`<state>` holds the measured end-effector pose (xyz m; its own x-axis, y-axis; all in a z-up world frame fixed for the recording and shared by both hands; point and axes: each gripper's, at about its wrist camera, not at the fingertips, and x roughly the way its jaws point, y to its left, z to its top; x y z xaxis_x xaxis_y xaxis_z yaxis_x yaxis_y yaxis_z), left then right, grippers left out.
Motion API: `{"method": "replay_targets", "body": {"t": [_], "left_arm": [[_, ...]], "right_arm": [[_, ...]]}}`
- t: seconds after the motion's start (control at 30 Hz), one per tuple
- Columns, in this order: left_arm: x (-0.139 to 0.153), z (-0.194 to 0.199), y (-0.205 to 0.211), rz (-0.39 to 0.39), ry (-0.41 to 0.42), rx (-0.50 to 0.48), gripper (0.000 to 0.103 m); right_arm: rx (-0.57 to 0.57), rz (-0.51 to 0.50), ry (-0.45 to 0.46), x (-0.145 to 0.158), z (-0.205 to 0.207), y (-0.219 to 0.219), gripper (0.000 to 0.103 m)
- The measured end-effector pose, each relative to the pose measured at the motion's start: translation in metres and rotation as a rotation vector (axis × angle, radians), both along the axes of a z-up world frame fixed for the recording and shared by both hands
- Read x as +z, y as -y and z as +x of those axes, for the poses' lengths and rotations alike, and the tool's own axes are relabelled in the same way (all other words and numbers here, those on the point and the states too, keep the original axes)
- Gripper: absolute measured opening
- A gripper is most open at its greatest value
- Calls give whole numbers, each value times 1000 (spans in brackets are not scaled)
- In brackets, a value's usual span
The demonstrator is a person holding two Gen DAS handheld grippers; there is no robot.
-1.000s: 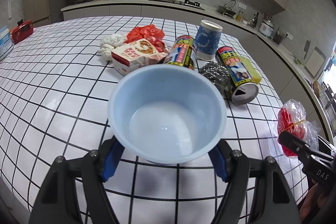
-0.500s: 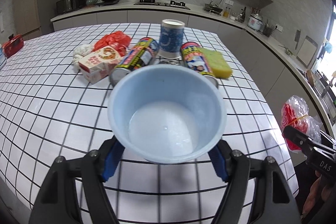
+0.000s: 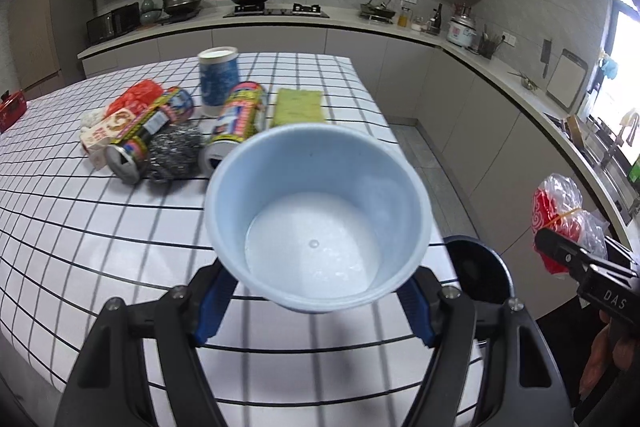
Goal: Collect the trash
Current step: 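Carry the plastic bag and blue cup over the black bin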
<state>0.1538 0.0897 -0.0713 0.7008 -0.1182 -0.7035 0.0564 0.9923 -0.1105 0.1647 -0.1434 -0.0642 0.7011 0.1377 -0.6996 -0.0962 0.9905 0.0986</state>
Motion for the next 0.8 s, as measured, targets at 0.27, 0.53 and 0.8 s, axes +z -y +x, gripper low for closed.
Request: {"method": "replay_targets", "body": {"t": [0.27, 0.53, 0.8], "left_arm": [[4, -6, 55, 8, 9, -45, 74], [-12, 1, 112, -4, -17, -87, 74], [-49, 6, 172, -22, -72, -107, 74]], "right_arm": [[-28, -13, -5, 0, -12, 65, 69], [-30, -30, -29, -18, -16, 124, 69], [43, -57, -64, -51, -7, 169, 69]]}}
